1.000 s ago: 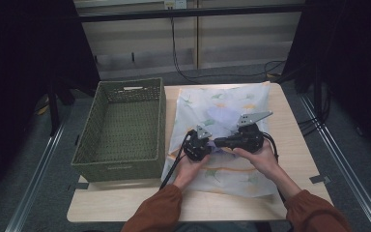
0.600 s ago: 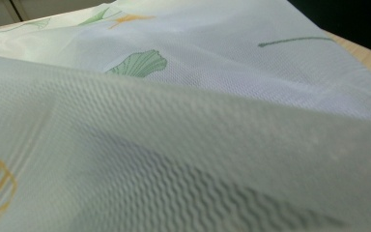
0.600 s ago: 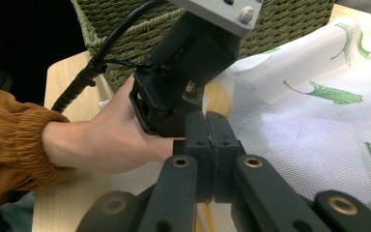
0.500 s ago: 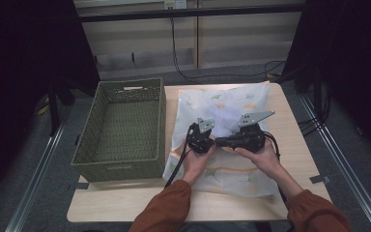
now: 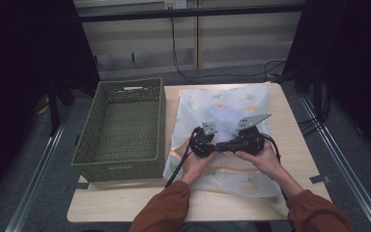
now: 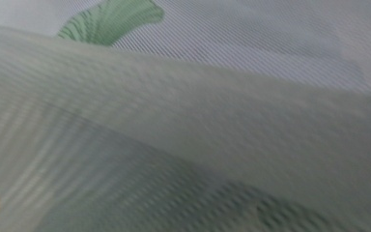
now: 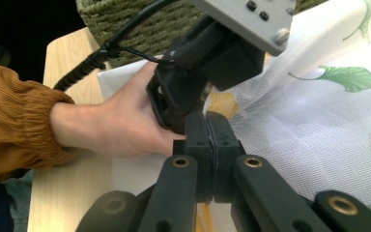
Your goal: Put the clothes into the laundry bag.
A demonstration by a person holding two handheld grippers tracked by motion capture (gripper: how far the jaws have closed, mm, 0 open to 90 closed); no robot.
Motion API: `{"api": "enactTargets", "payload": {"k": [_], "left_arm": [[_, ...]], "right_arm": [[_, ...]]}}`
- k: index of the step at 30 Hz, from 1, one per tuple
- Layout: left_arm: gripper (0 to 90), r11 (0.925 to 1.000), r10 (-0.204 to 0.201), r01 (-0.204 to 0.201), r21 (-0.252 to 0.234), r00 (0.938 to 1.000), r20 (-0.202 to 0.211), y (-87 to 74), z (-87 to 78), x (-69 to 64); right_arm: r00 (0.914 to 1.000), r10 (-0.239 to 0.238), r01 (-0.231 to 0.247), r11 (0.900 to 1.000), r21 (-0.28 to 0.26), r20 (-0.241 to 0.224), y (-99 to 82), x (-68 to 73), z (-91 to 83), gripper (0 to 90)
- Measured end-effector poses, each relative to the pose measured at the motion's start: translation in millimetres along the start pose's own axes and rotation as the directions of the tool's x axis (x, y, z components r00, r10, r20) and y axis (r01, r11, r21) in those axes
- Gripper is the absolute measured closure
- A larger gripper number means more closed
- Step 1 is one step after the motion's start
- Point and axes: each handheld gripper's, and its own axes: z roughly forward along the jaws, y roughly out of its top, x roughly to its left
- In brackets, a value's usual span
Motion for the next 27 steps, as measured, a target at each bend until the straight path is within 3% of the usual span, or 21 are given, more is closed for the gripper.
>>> {"api": "enactTargets", "payload": {"k": [7, 13, 17, 19, 22, 27], "left_arm": [[53.2, 1.0, -0.006, 0.006, 0.004, 0.9998, 0.021, -2.6, -6.9, -5.3], [43.0, 0.9992, 0.034, -0.035, 0.02, 0.9975, 0.062, -0.4, -18.4, -8.7], [38.5, 0.9959, 0.084, -0.086, 0.029, 0.9932, 0.082, -0.8, -30.6, -10.2], [36.4, 0.9947, 0.095, -0.098, 0.029, 0.9908, 0.096, -1.0, -36.5, -10.0], [34.3, 0.9963, 0.083, -0.085, 0.011, 0.9891, 0.122, -0.7, -46.2, -12.0], [34.6, 0.9922, 0.124, -0.124, -0.011, 0.9815, 0.145, 0.9, -58.9, -17.1]], "right_arm": [[0.9999, 0.01, -0.01, 0.9999, 0.006, 0.006, -2.6, -4.0, 0.3, 89.8], [0.9996, 0.019, -0.019, 0.9998, -0.007, 0.021, -2.0, -6.0, -3.5, 89.7], [0.9993, 0.024, -0.023, 0.9996, -0.016, 0.027, -2.3, -8.2, -6.4, 89.6], [0.9992, 0.024, -0.023, 0.9996, -0.017, 0.031, -2.4, -8.7, -7.1, 89.7], [0.999, 0.025, -0.024, 0.9996, -0.017, 0.036, -2.2, -8.9, -7.4, 89.7], [0.9987, 0.03, -0.029, 0.9994, -0.021, 0.041, -2.0, -10.1, -9.0, 89.7]]}}
